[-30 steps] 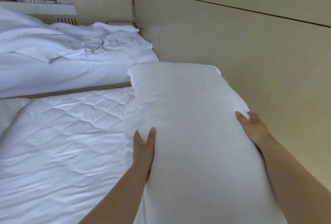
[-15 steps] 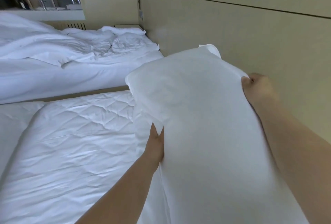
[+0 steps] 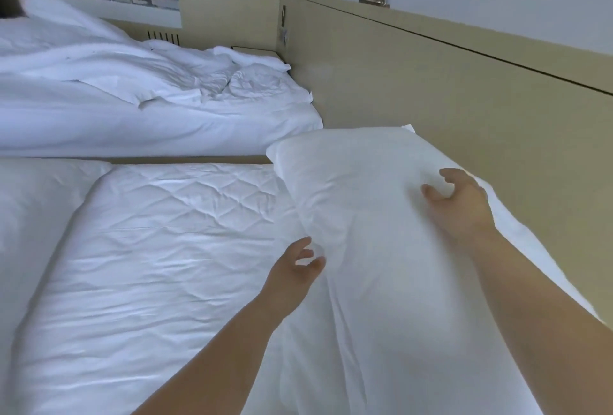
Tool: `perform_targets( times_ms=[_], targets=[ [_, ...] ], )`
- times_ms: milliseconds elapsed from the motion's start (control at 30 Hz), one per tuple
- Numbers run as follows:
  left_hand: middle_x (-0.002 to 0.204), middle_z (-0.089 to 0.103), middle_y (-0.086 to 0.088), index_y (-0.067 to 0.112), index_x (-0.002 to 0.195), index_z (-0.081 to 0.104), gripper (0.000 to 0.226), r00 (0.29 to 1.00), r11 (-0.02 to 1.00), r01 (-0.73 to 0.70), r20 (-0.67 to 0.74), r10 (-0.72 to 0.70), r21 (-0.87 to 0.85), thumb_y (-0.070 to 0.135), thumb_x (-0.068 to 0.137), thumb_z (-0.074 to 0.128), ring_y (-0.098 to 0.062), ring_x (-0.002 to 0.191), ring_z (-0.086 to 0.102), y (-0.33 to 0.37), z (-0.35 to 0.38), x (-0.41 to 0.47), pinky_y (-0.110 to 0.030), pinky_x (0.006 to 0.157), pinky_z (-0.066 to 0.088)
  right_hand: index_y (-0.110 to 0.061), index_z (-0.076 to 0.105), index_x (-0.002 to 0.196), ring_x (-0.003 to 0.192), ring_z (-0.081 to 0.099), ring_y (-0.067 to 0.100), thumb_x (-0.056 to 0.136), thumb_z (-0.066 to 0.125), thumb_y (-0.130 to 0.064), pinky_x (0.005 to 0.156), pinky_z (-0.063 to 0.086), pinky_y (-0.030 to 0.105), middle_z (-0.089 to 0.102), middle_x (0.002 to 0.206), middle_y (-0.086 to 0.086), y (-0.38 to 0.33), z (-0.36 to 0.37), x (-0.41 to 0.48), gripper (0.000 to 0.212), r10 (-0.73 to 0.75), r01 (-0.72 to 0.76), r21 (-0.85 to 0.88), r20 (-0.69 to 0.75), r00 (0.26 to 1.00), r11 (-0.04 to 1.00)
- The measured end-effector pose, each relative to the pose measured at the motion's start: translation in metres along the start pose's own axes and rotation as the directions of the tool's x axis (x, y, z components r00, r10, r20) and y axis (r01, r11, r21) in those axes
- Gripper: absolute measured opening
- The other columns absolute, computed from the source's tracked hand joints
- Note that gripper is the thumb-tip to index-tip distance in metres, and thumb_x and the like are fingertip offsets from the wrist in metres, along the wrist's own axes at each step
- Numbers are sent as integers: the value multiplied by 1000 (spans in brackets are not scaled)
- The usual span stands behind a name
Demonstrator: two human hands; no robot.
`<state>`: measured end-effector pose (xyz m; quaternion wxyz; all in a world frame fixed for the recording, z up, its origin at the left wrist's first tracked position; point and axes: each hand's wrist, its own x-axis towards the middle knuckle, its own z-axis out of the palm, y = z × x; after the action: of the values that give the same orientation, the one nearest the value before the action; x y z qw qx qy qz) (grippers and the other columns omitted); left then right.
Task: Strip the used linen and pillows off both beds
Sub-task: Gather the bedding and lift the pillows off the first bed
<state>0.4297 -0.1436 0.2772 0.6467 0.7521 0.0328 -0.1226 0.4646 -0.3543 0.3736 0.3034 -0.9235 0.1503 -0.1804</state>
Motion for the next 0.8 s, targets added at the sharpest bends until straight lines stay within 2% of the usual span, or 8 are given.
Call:
perform_targets(
  times_ms=[133,200,300,400,500,567,667,800],
  targets=[
    [92,57,9,20,99,61,15,984,997,-50,-171,40,-53,9,89,57,6,67,56,-32,-98,-49,2,56,38,-8,56,118,96,47,12,92,53,-15,72,36,2,56,108,0,-85,47,-62,28,-107,83,323,56,993,943],
    [84,59,10,25,81,61,23,967,996,-71,-249,55,-56,3,88,56,10,64,57,-47,-159,-72,2,60,40,-5,61,111,90,49,14,91,54,-10,61,34,-5,56,100,-1,-130,78,-95,22,-156,113,369,87,984,922],
    [76,61,10,28,69,59,35,924,996,-93,-374,80,-17,-4,85,57,5,64,59,-79,-256,-101,1,62,40,-5,63,103,88,52,18,89,53,-6,65,38,0,59,98,5,-200,144,-143,17,-194,101,428,180,964,898],
    [68,62,19,32,65,59,39,861,999,-34,-506,46,33,-1,85,58,5,62,60,-117,-367,-132,2,60,39,-17,61,86,90,54,20,90,51,-8,82,45,23,60,97,7,-275,233,-197,14,-174,-27,530,326,929,848],
    [78,65,11,33,71,59,32,736,994,76,-677,-2,80,4,86,58,-7,79,63,-167,-473,-168,-8,66,41,-12,59,107,89,53,21,91,53,-12,74,43,23,58,92,5,-345,328,-266,17,-186,-126,537,488,853,834],
    [100,64,3,27,92,63,17,649,981,185,-757,-78,57,12,88,57,-17,103,59,-199,-529,-187,-22,79,40,-7,52,124,99,54,23,90,57,-16,75,44,21,57,107,10,-375,386,-309,35,-203,-99,437,592,780,894],
    [137,47,-1,16,131,48,44,633,919,381,-752,-181,100,25,89,57,-19,128,43,-238,-590,-190,-32,98,37,-12,37,139,131,39,23,89,59,-26,102,34,28,41,142,12,-392,452,-353,57,-148,-96,289,714,684,952],
    [152,24,-2,17,147,17,83,598,774,613,-733,-325,157,52,83,56,-24,136,32,-281,-648,-167,-42,111,25,-14,18,147,139,28,25,88,59,-33,112,28,35,26,152,8,-389,497,-359,74,3,-123,104,753,658,987]
  ],
)
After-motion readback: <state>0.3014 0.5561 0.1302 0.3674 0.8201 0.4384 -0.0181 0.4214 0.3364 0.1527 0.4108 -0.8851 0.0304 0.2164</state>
